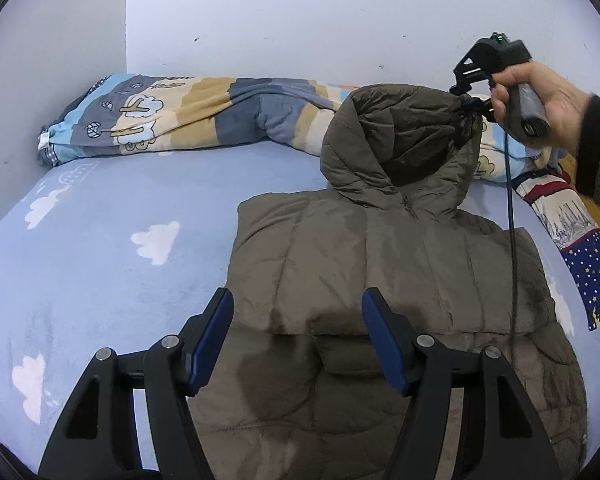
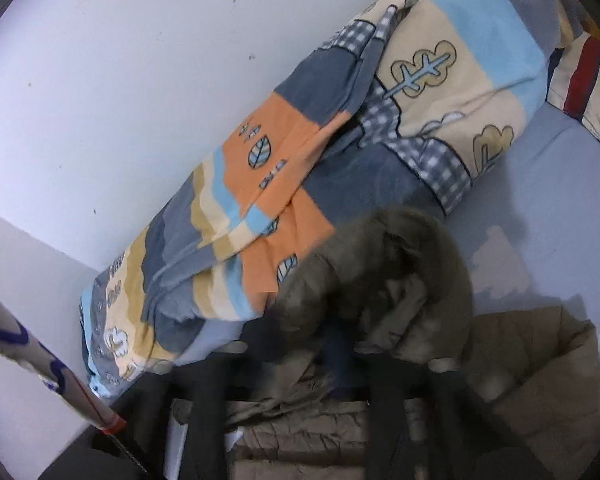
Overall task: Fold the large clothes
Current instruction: 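Grasp the hood with the right gripper and fold it onto the jacket body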
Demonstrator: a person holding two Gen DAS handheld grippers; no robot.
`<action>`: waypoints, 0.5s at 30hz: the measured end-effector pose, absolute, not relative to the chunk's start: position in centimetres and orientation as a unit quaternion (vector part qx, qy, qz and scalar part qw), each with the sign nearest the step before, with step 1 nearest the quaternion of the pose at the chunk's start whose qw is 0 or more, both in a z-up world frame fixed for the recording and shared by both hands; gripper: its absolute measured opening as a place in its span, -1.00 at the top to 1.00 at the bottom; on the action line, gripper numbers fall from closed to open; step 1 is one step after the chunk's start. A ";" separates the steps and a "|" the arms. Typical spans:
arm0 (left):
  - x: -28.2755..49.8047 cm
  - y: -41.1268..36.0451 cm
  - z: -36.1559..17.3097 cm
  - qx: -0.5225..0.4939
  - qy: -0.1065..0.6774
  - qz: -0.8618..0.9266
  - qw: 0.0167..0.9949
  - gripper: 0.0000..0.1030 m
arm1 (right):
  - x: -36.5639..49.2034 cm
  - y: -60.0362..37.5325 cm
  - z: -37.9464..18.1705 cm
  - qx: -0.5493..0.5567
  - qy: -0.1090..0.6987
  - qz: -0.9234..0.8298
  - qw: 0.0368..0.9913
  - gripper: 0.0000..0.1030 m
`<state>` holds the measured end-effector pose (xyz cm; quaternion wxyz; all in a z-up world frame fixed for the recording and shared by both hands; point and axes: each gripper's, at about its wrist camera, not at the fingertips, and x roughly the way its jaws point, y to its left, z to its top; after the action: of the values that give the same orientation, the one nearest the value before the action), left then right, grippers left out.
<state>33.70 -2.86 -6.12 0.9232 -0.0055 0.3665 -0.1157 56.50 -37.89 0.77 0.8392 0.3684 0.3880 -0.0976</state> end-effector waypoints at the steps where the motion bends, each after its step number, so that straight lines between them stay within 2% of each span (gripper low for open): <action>1: 33.6 -2.8 -6.0 -0.009 0.367 -0.117 0.923 -0.28 | 55.9 -37.7 0.9 0.363 0.383 -0.092 0.844 0.73; 11: 32.1 -3.1 -3.6 -0.027 0.343 -0.124 0.931 -0.28 | 42.1 -36.0 4.7 0.354 0.332 -0.030 0.874 0.79; 15: 31.7 -3.6 -3.4 -0.020 0.339 -0.126 0.932 -0.28 | 35.0 -35.5 3.7 0.370 0.328 -0.019 0.869 0.80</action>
<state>31.70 -3.61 -3.37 0.9323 -0.0203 0.3386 -0.1257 35.02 -35.53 3.70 0.8692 0.3697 0.3277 -0.0189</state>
